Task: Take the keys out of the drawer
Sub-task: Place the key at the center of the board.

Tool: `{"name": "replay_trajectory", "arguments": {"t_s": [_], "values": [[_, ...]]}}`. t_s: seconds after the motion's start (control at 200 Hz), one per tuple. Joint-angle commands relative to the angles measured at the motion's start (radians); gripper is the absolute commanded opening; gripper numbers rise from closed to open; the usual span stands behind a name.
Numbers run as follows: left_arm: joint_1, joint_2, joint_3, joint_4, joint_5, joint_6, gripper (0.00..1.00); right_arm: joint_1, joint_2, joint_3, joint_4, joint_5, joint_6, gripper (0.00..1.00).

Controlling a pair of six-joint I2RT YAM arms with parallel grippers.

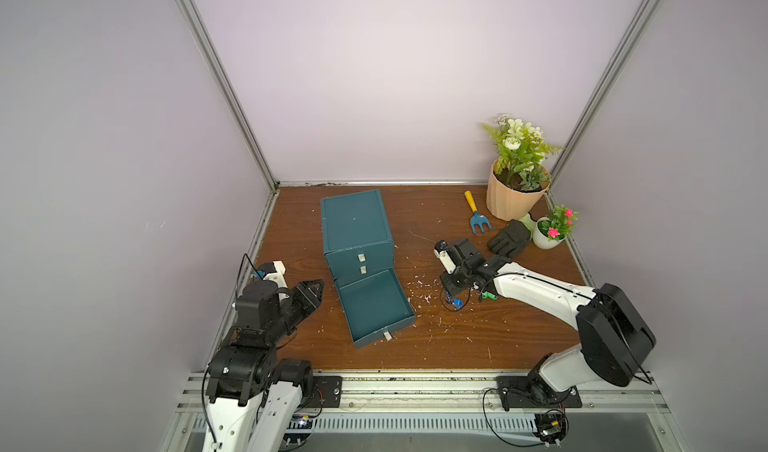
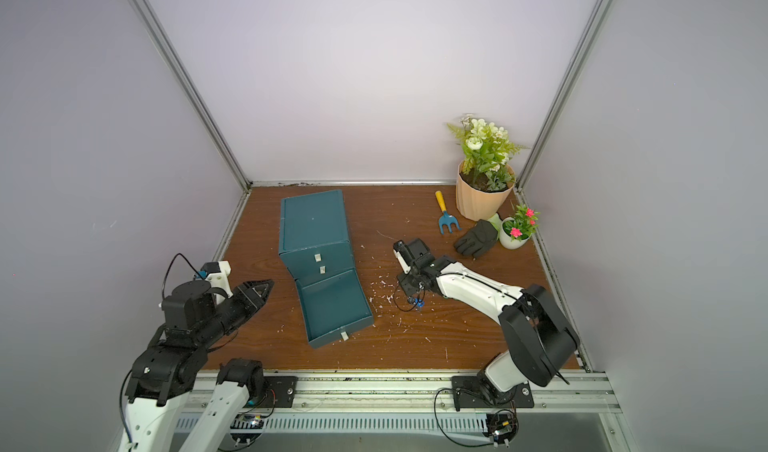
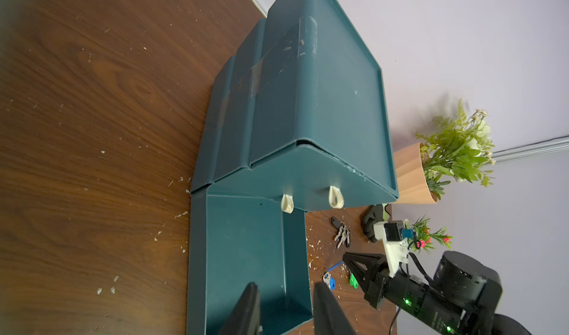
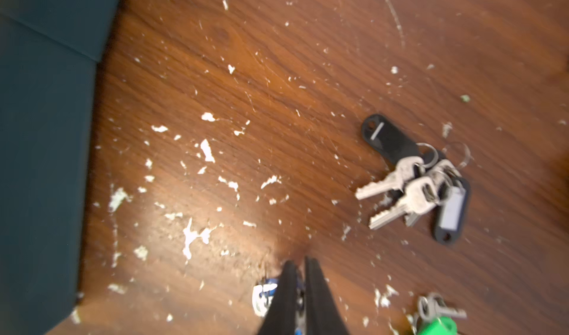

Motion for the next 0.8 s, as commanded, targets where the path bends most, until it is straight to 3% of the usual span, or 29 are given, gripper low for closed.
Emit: {"name": "replay_trajectory", "arguments": {"t_s": [0.0, 0.32, 0.415, 0.615, 0.791], "values": [[-0.001, 0.011, 0.011, -0.056, 0.044, -0.022, 0.32, -0.012, 0.025, 0.083, 0.045, -0.065, 0.010, 0.34], [-0.005, 0.102, 0.020, -0.090, 0.032, 0.031, 0.34, -0.012, 0.114, 0.426, -0.004, -0.090, 0.022, 0.43], [-0.052, 0.186, 0.042, -0.050, 0.004, 0.069, 0.34, -0.011, 0.146, 0.524, -0.015, -0.118, 0.025, 0.45], [-0.425, 0.381, 0.166, 0.073, -0.296, 0.018, 0.38, -0.020, 0.190, 0.656, -0.011, -0.164, 0.066, 0.48], [-0.825, 0.380, 0.057, 0.181, -0.539, -0.245, 0.39, -0.022, 0.255, 0.757, 0.005, -0.305, 0.132, 0.52]]}}
